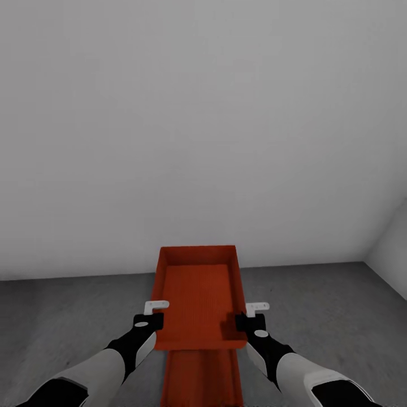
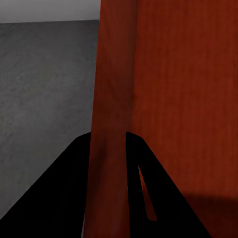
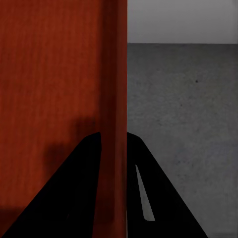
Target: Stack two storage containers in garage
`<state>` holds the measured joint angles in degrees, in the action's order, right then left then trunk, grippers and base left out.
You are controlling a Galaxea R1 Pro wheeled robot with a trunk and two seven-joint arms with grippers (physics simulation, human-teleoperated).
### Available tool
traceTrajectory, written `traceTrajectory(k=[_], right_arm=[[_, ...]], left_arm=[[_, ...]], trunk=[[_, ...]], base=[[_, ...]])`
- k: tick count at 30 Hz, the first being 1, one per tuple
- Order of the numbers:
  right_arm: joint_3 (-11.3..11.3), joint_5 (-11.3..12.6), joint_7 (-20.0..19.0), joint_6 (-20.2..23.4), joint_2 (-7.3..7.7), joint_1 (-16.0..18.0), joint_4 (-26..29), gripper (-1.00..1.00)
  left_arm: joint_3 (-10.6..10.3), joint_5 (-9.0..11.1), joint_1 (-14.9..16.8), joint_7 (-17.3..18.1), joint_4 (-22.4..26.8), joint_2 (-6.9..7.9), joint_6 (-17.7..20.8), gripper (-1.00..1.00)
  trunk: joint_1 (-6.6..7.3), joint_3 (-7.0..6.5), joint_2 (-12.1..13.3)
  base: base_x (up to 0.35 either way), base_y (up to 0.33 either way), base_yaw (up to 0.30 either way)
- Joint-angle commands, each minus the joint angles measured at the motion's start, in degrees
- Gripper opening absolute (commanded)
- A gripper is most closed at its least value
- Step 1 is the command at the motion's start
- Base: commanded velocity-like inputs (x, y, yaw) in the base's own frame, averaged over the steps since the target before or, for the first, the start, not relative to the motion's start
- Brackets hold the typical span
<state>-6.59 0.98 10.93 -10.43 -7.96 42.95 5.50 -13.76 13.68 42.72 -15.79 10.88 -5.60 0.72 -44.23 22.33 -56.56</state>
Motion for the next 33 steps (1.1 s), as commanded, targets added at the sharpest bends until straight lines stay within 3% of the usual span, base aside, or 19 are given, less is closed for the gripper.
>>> traceTrajectory(k=[1, 33], right_arm=[[1.7, 0.7, 4.4, -0.3, 0.35, 0.0, -4.1, -1.00], [1.6, 0.9, 4.4, -0.3, 0.07, 0.0, -4.1, -1.00]], left_arm=[[2.2, -0.9, 0.1, -1.3, 0.2, 0.06, -1.8, -1.00], [2.2, -0.9, 0.1, -1.3, 0.1, -0.11, -1.8, -1.00]], trunk=[[0.00, 0.15, 0.0], [0.00, 2.66, 0.0]], base=[[0.000, 0.000, 0.000], [0.000, 0.000, 0.000]])
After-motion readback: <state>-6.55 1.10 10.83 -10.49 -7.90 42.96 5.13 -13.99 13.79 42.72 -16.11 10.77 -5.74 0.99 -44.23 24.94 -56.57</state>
